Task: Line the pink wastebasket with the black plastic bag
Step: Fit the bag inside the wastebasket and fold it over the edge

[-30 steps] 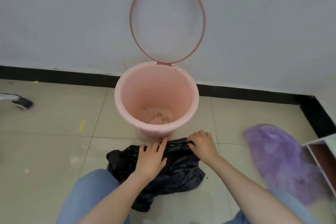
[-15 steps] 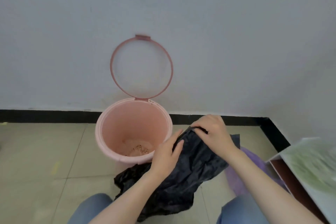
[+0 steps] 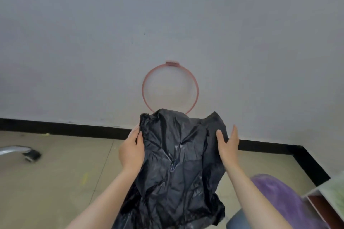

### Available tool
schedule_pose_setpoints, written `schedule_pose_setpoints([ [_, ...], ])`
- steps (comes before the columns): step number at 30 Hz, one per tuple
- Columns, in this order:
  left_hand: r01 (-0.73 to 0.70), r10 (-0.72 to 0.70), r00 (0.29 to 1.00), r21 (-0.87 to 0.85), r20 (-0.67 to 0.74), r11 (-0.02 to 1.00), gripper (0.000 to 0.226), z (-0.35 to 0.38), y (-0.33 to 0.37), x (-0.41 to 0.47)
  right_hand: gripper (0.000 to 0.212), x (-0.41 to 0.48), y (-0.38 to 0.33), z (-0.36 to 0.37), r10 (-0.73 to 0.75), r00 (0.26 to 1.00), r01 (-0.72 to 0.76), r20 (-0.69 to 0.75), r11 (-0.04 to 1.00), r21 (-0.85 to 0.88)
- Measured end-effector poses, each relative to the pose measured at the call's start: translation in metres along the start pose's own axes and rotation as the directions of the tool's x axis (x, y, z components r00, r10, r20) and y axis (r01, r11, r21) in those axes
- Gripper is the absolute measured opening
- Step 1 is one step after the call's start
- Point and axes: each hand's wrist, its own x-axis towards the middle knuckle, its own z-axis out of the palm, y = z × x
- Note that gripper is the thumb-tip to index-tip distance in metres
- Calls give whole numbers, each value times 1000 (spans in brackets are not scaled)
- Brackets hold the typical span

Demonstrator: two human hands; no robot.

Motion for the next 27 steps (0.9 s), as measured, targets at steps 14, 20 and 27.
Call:
schedule_pose_setpoints([
  [14, 40, -265, 839, 433, 474, 901, 71, 2, -51, -18, 60, -48, 32, 95, 148, 589, 658, 795, 483, -577],
  [20, -302, -348, 763, 777, 544, 553, 72, 11, -68, -28, 40, -43, 35, 107, 207, 544, 655, 813, 501, -566],
  [27, -374, -210, 781, 709, 588, 598, 32, 34, -57, -18, 40, -27, 42, 101, -121, 652, 658, 748, 581, -480],
])
